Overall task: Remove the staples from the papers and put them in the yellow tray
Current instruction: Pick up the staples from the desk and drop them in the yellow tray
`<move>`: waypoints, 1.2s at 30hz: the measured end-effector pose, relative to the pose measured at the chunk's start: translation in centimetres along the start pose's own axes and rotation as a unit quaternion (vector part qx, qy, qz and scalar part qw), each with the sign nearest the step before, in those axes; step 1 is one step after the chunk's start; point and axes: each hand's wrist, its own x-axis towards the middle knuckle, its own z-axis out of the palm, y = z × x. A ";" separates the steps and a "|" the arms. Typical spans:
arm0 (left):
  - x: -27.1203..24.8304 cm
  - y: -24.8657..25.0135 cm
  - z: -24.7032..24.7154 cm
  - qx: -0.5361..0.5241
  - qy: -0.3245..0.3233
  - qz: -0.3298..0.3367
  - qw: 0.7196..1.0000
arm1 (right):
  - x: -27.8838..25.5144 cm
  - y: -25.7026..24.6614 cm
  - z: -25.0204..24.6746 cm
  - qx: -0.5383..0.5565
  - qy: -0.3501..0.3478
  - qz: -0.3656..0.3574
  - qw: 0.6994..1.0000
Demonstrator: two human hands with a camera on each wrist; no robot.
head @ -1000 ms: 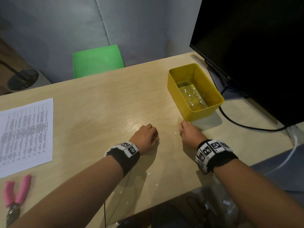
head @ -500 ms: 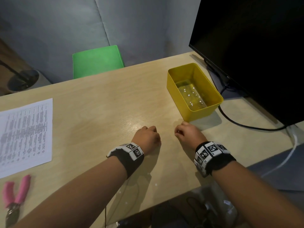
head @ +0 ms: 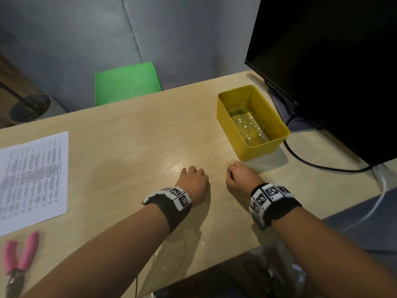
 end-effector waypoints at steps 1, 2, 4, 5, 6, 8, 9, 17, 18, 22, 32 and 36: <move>0.0 -0.1 0.1 -0.006 0.005 -0.001 1.000 | -0.1 0.3 -0.1 0.026 -0.001 0.000 1.000; -0.1 -0.3 0.3 -0.020 0.012 -0.004 1.000 | -0.2 0.6 -0.3 0.056 0.002 0.001 0.998; -0.1 -0.7 0.4 -0.057 0.027 -0.010 0.998 | -0.5 1.1 -0.5 0.105 0.011 -0.003 0.994; 0.0 -0.8 0.4 -0.075 0.032 -0.010 0.997 | -0.6 1.3 -0.5 0.119 0.014 -0.007 0.993; 0.0 -1.0 0.4 -0.093 0.034 -0.009 0.995 | -0.6 1.5 -0.4 0.128 0.019 -0.010 0.992; -0.1 -1.3 0.3 -0.126 0.035 -0.008 0.991 | -0.8 1.5 -0.3 0.137 0.031 -0.014 0.990; -0.1 -1.4 0.3 -0.142 0.036 -0.009 0.989 | -0.9 1.5 -0.2 0.136 0.036 -0.017 0.990; -0.5 -1.7 1.1 -0.175 0.069 0.018 0.982 | -1.3 1.3 0.2 0.074 0.063 -0.043 0.994; -0.6 -1.7 1.2 -0.169 0.074 0.023 0.983 | -1.3 1.3 0.3 0.065 0.065 -0.048 0.995; -1.0 -1.7 0.9 -0.160 0.079 0.046 0.983 | -1.5 1.2 0.2 0.049 0.071 -0.061 0.994; -1.5 -1.4 0.8 0.003 0.036 0.105 0.994 | -1.7 1.1 -0.1 0.027 0.046 -0.065 0.996; -1.3 -1.4 -0.4 -0.040 0.009 0.074 0.996 | -1.9 1.2 -0.4 0.083 0.049 -0.031 0.995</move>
